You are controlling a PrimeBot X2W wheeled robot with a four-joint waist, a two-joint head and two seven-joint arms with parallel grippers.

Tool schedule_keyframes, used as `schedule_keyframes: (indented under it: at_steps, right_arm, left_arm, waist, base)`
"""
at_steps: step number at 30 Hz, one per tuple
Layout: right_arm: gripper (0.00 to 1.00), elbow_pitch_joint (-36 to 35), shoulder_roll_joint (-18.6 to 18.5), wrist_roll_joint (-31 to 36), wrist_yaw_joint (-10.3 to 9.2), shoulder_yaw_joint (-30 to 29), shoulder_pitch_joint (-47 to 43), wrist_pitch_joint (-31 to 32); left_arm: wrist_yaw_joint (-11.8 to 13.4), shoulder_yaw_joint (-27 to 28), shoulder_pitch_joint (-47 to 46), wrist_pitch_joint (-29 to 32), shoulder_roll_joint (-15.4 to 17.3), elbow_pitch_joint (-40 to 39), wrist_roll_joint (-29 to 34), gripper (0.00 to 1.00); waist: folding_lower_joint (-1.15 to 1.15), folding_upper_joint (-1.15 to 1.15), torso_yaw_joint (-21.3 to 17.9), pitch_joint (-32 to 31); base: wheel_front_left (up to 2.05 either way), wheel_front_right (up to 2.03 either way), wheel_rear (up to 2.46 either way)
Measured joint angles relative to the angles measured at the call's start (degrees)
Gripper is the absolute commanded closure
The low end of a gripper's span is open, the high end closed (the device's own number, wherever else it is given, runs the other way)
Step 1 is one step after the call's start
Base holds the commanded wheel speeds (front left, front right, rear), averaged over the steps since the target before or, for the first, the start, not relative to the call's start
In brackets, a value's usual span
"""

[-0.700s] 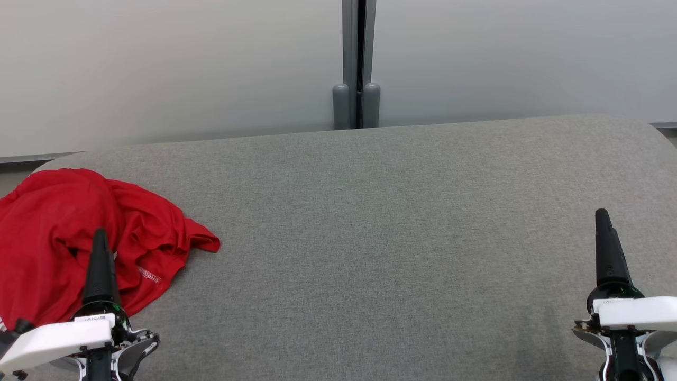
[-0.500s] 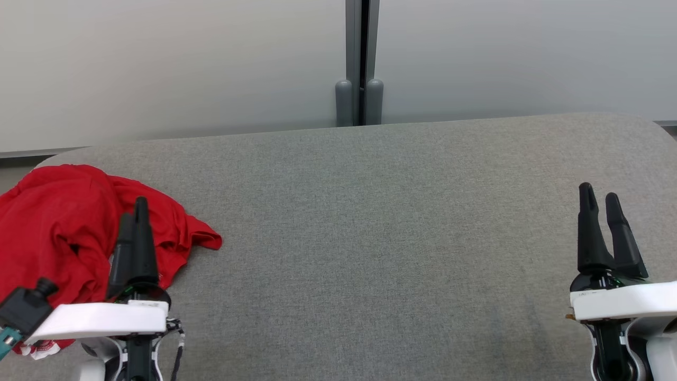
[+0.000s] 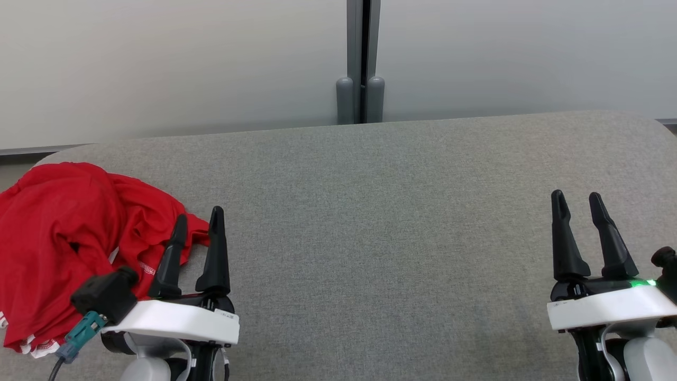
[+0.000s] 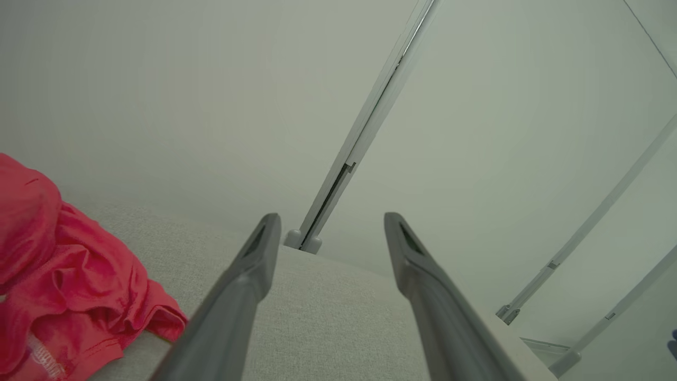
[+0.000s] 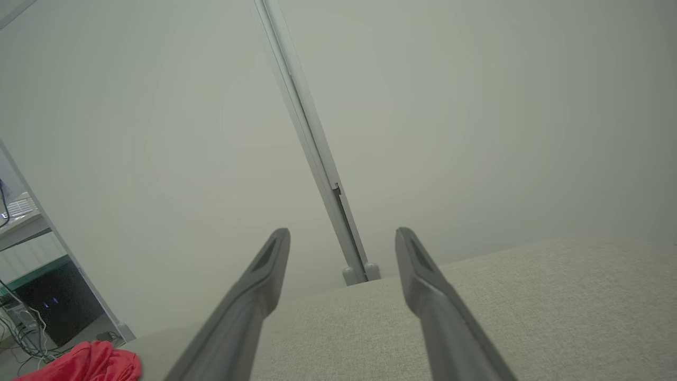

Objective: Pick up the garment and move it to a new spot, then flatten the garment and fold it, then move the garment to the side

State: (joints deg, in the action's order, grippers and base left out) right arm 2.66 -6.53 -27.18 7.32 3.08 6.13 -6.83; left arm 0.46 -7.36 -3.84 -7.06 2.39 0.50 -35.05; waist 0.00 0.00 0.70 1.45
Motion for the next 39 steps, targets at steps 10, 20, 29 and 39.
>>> schedule_keyframes:
  at_steps: [10, 20, 29, 39]
  right_arm:
    - [0.0, 0.26, 0.02, 6.75, 0.01, 1.16, -0.04, -1.44]
    - [0.0, 1.43, 0.08, 13.21, 0.01, 2.69, -0.19, -2.81]
    - [0.0, 2.36, 0.0, 17.93, 0.01, 3.63, -0.24, -3.98]
    - [0.0, 2.31, 1.67, 15.57, 0.07, 3.49, -0.25, -5.3]
  left_arm:
    - [2.71, -3.34, 0.12, -1.3, 0.63, 1.6, 7.89, 0.0]
    - [5.97, -6.45, 0.04, -2.72, 2.26, 3.14, 13.91, 0.0]
    - [8.72, -10.26, -0.37, -3.91, 3.21, 4.88, 19.12, 0.0]
    - [7.19, -9.32, -0.07, -5.1, 1.88, 5.9, 18.27, 0.0]
  waist:
    - [0.0, 0.0, 0.45, -0.12]
    - [0.0, 0.0, 0.61, 0.0]
    - [0.0, 0.0, 0.76, 0.1]
    - [0.0, 0.0, 1.14, 0.28]
  base:
    - [0.0, 0.0, 0.0]
    - [0.0, 0.0, 0.0]
    - [0.0, 0.0, 0.0]
    - [0.0, 0.0, 0.0]
